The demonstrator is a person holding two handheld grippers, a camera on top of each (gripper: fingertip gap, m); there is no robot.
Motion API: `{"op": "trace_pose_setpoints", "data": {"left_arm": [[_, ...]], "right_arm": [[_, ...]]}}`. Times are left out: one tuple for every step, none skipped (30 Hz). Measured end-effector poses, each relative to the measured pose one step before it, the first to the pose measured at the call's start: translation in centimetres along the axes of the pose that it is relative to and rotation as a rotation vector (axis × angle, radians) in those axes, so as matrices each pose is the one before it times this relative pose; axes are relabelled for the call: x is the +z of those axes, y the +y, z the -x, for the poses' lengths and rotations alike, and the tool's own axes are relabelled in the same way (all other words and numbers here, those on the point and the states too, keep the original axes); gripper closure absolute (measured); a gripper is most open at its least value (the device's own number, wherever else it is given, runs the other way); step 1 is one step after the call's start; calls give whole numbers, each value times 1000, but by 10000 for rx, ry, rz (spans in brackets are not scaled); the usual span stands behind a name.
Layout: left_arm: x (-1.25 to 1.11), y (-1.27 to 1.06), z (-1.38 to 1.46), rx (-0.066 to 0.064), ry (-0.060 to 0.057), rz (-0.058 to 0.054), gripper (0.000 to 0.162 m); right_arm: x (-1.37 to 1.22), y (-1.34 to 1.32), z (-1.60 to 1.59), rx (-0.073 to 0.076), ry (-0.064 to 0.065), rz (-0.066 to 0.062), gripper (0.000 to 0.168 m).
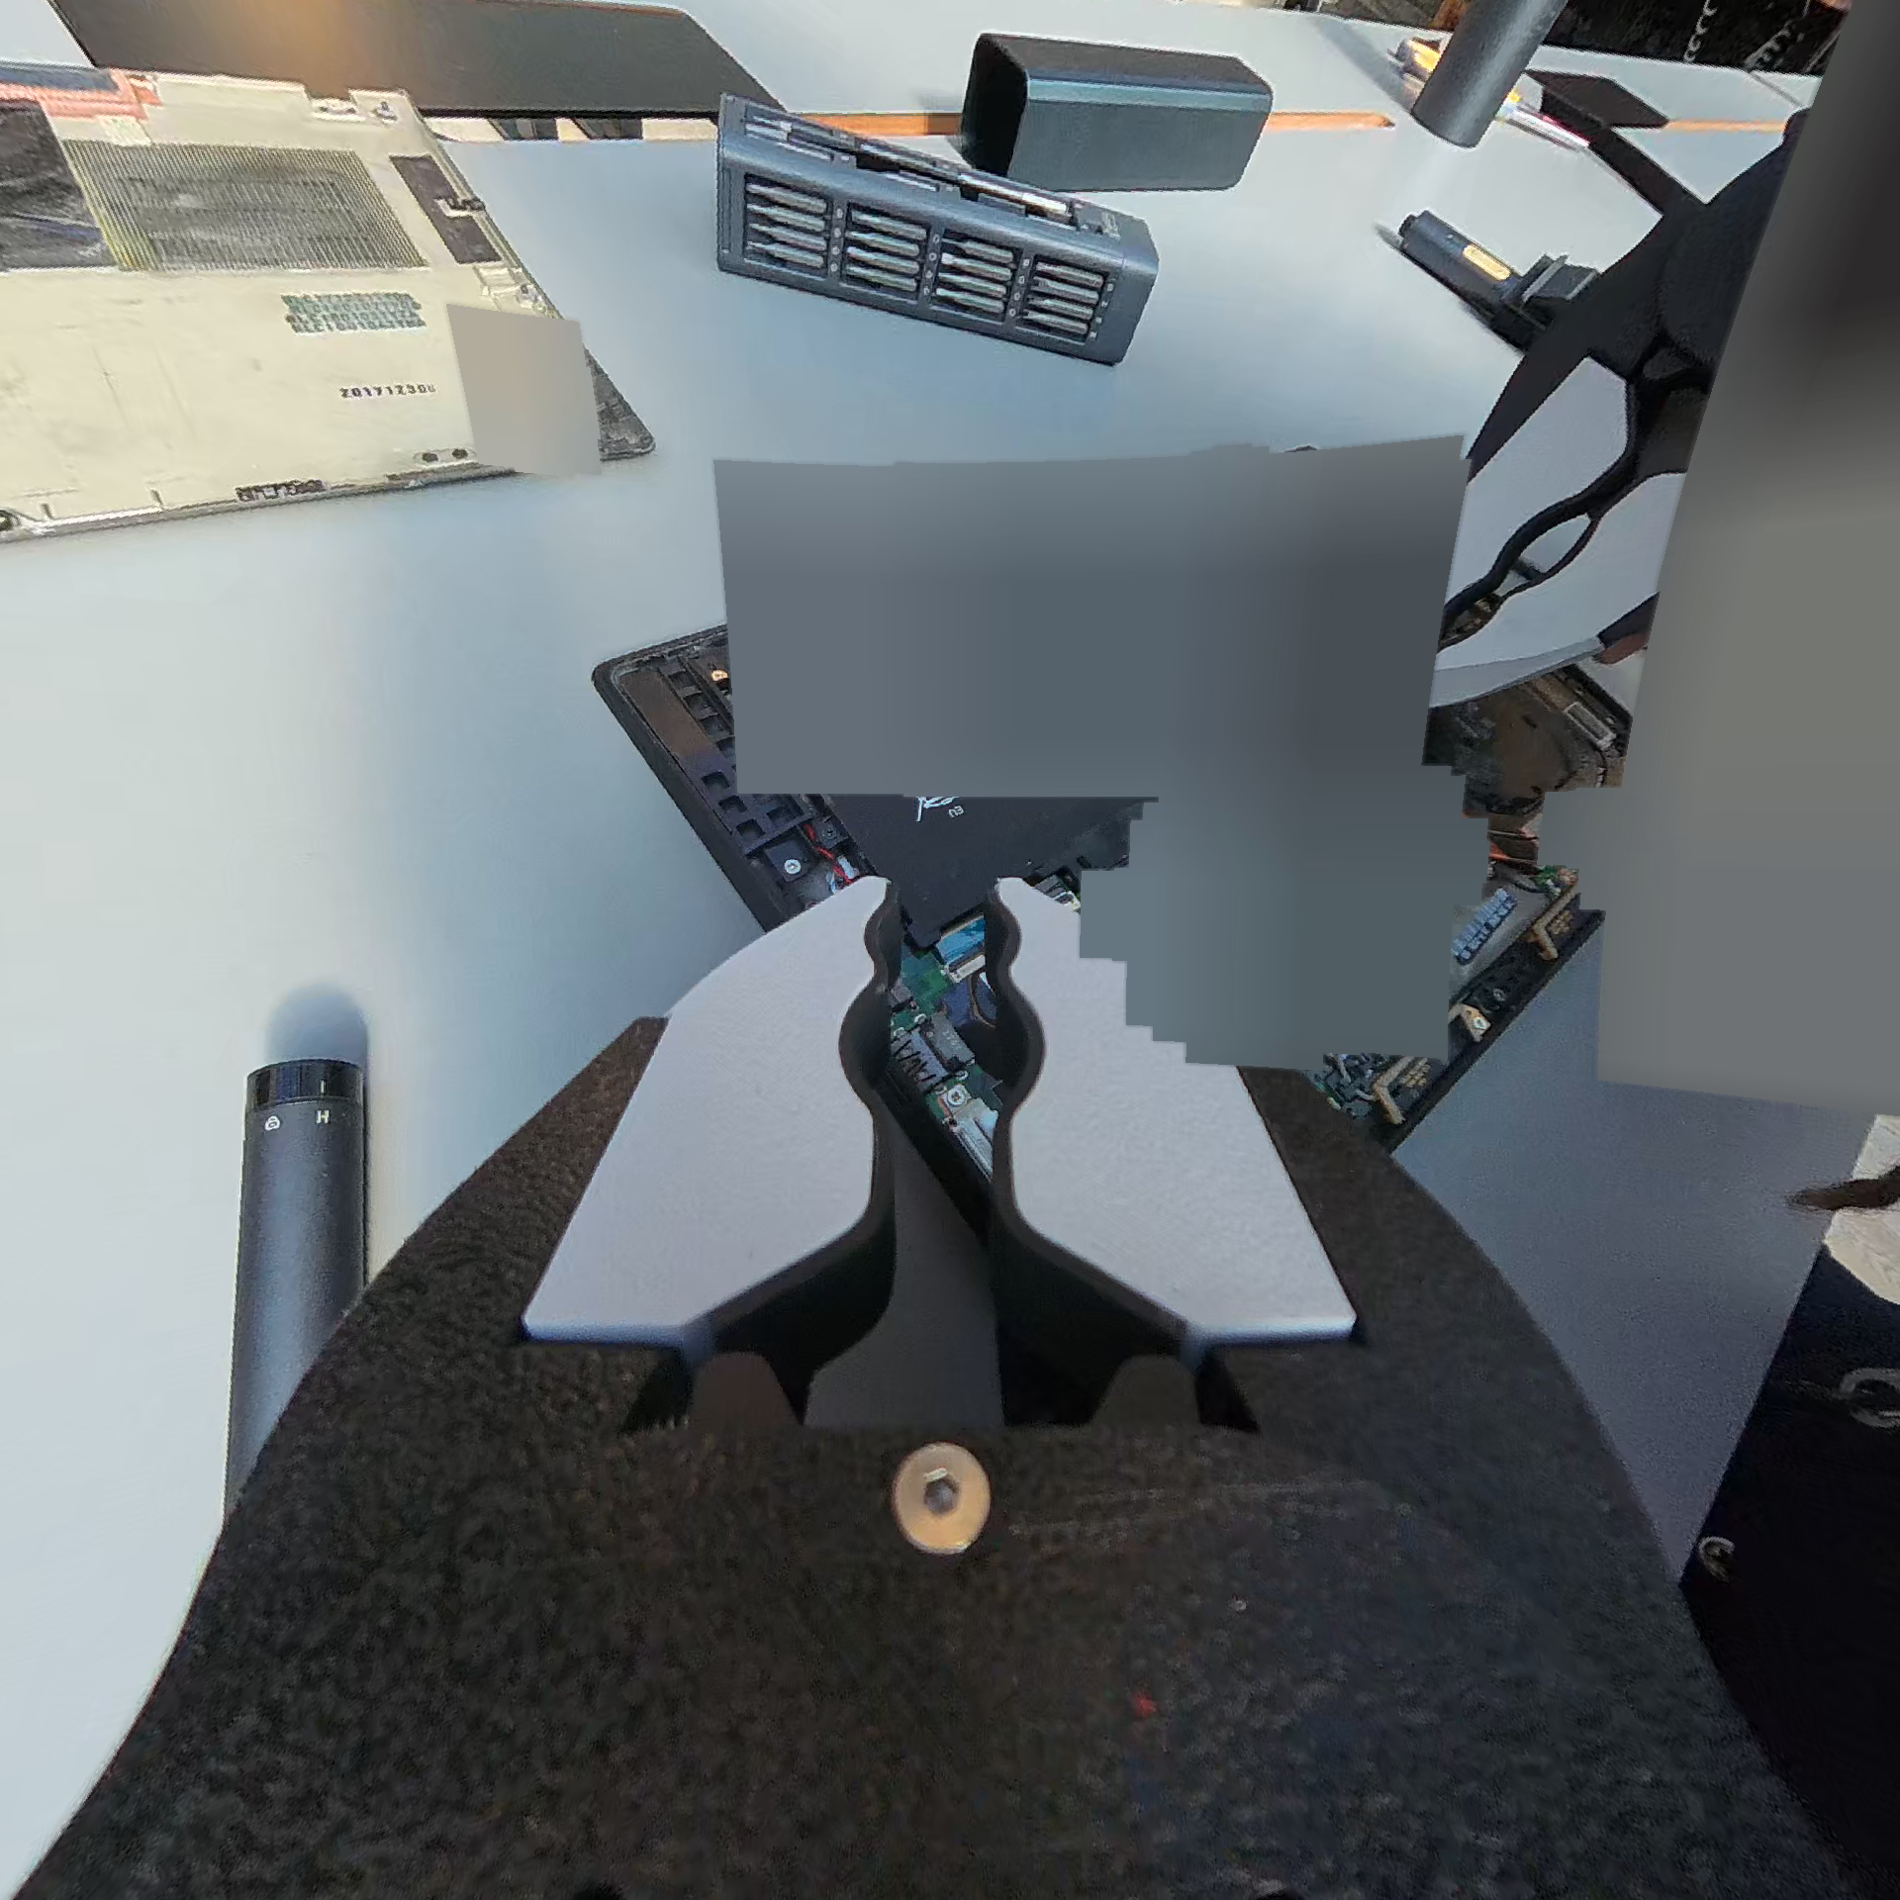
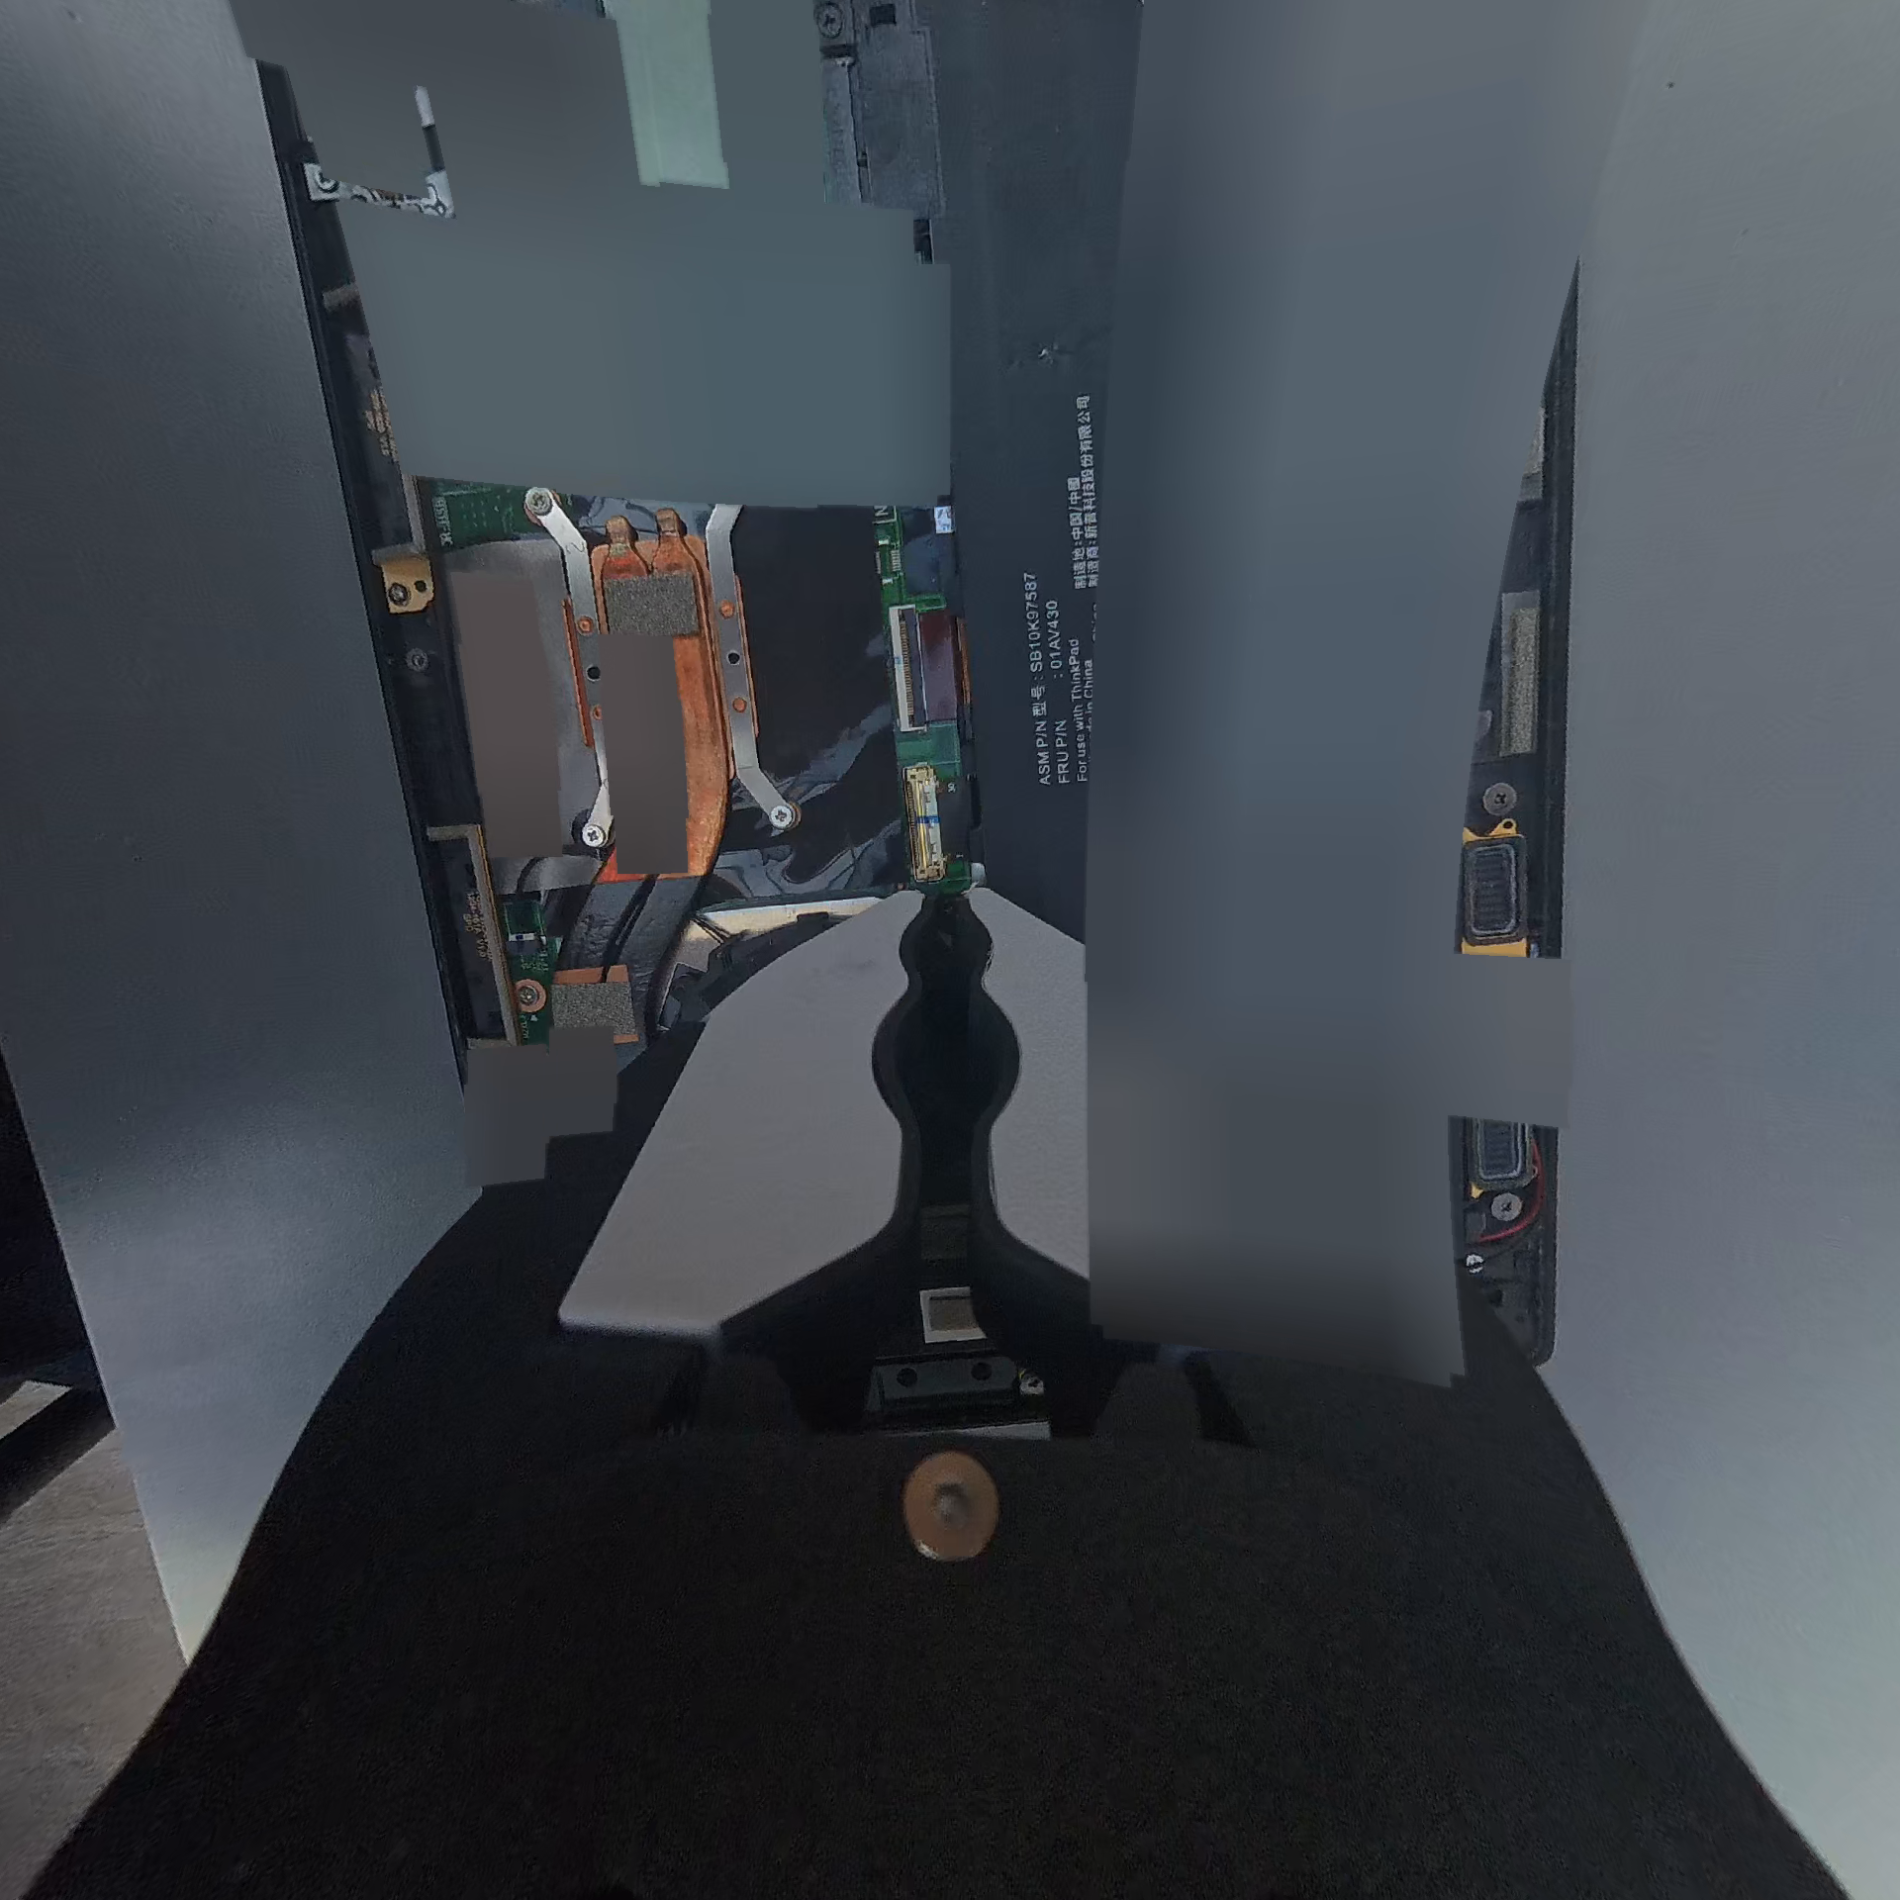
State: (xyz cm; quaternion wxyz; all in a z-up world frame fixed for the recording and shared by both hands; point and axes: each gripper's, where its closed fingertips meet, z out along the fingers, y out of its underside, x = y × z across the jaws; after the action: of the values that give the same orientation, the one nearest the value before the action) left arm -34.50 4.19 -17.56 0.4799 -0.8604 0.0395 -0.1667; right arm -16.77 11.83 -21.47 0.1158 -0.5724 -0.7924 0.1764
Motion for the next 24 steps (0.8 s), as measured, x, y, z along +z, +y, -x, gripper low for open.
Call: {"op": "trace_pose_setpoints", "data": {"left_arm": [[23, 33, 19, -5, 9, 9, 147], [17, 22, 9, -2, 7, 3, 148], [9, 13, -4, -5, 20, 3, 148], [17, 33, -6, -12, 21, 5, 148], [15, 31, 19, -14, 9, 4, 148], [7, 35, 34, -10, -2, 3, 148], [-5, 47, 25, -11, 2, 9, 148], [4, 50, 24, -15, 12, 10, 148], [-3, 37, 13, -17, 16, 2, 149], [8, 44, 2, -21, 26, 5, 149], [12, 28, -2, -18, 31, 3, 150], [16, 17, -12, -12, 25, 0, 150], [34, 18, -8, -6, 15, 7, 150], [23, 3, -3, 5, 12, 9, 150], [33, 0, -14, 11, 10, 4, 151], [25, 12, -20, 10, 5, 8, 151], [14, -3, -20, 12, 2, 10, 151], [7, 7, -41, 17, 3, 8, 151], [-16, 22, -24, 18, -6, 12, 151], [-28, 20, 14, 15, -25, 8, 151], [-44, 8, 19, 7, -22, 2, 151], [-45, -4, 15, -9, -13, -6, 151], [-37, -13, 44, -18, -15, -12, 151], [-42, -12, 55, -17, -15, -11, 151]], "right_arm": [[-5, -71, -98, 42, 20, 13, 165], [-2, -31, -24, 18, -12, 26, 165], [10, -27, -18, -25, -5, 15, 165], [33, 18, -11, -56, 2, 24, 165], [7, -13, 9, -30, -9, -6, 165], [-3, 7, -2, -8, 0, -1, 165], [-13, 28, 8, -15, 15, 8, 165], [-21, 47, -9, -30, 34, 5, 164], [-9, 45, 2, -42, 44, 1, 164], [-20, 47, 56, -44, 14, -5, 163], [-18, 18, 76, -42, 9, -6, 161], [-4, 10, 0, -22, 52, -9, 161], [16, -9, -9, 0, 48, -12, 162], [-5, -11, 27, -19, 30, -16, 161], [10, 3, -30, -19, 49, -11, 162], [4, -2, -35, -3, 32, -22, 162], [-5, -7, -8, 6, 10, -24, 162], [-13, -11, -26, 25, 17, -23, 162], [-31, -1, -84, -10, 68, -17, 160], [-84, 74, -102, -52, 88, 31, 160], [-129, 39, 95, -29, -47, -12, 159], [-164, -97, 138, 59, -83, -108, 157], [-153, -116, 54, 113, -44, -123, 155], [-134, -53, -35, 66, 13, -79, 153]]}}
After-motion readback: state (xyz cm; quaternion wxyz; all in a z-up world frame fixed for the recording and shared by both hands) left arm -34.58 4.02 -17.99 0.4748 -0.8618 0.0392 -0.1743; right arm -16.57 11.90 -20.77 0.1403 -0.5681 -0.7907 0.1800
